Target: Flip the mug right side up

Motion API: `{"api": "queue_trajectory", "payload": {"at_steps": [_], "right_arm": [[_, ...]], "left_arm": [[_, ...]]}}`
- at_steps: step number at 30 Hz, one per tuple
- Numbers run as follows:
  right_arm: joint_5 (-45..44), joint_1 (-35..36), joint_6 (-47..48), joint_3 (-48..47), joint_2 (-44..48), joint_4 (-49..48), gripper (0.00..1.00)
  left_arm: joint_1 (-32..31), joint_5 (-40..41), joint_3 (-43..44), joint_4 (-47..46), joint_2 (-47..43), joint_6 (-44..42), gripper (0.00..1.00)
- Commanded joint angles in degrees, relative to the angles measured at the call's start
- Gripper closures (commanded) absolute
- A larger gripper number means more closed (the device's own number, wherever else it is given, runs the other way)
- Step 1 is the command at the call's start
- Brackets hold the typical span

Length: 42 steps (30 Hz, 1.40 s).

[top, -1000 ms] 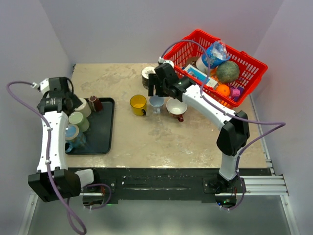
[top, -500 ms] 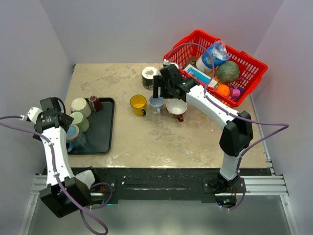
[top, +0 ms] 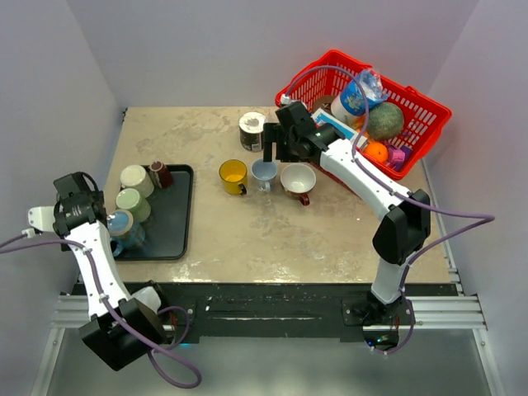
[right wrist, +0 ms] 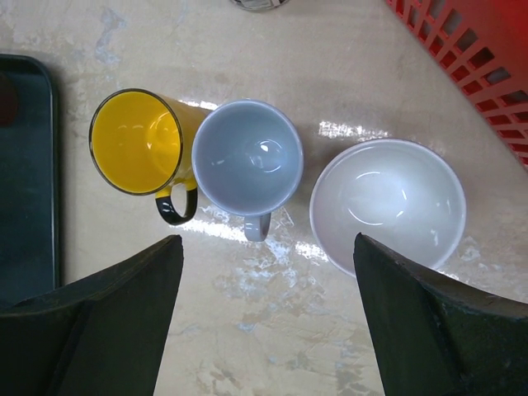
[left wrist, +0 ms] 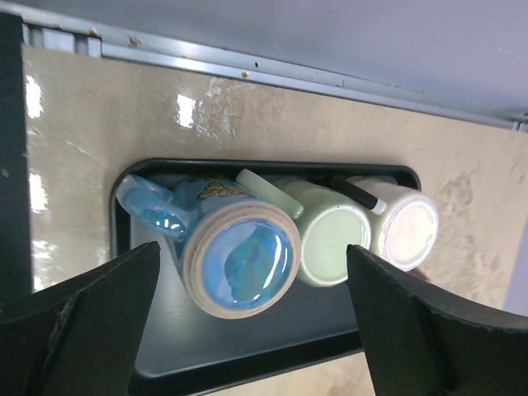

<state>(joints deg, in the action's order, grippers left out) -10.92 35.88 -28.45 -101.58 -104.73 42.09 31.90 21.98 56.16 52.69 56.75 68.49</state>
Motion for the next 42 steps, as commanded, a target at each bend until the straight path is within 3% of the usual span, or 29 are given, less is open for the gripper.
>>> {"api": "queue_trajectory", "payload": {"at_steps": [1, 8, 20, 26, 42], "right_arm": [[-0.33, -1.33, 1.64, -4.15, -1.0, 3.35, 0.13], [4.41, -2.3, 0.15, -3.63, -2.85, 3.71, 0.16], [5.82, -2.3, -0.82, -1.43, -2.76, 4.15, 0.17], [5.73, -2.3, -0.73, -0.73, -2.5, 4.06, 0.17], [5.56, -2.22, -0.56, 0.33, -2.41, 3.71, 0.18]], "left_arm": [[1.59, -0.18, -4.04, -6.45, -0.77, 15.78, 0.03], [1.5, 4.82, -5.53, -3.12, 1.78, 26.95, 0.06], [1.5, 8.96, -3.25, 4.7, 8.1, 33.81, 0.09], [1.59, 8.88, -7.37, 3.4, 8.55, 36.45, 0.11], [1.59, 6.15, -12.74, -1.18, 9.96, 38.38, 0.57]]}}
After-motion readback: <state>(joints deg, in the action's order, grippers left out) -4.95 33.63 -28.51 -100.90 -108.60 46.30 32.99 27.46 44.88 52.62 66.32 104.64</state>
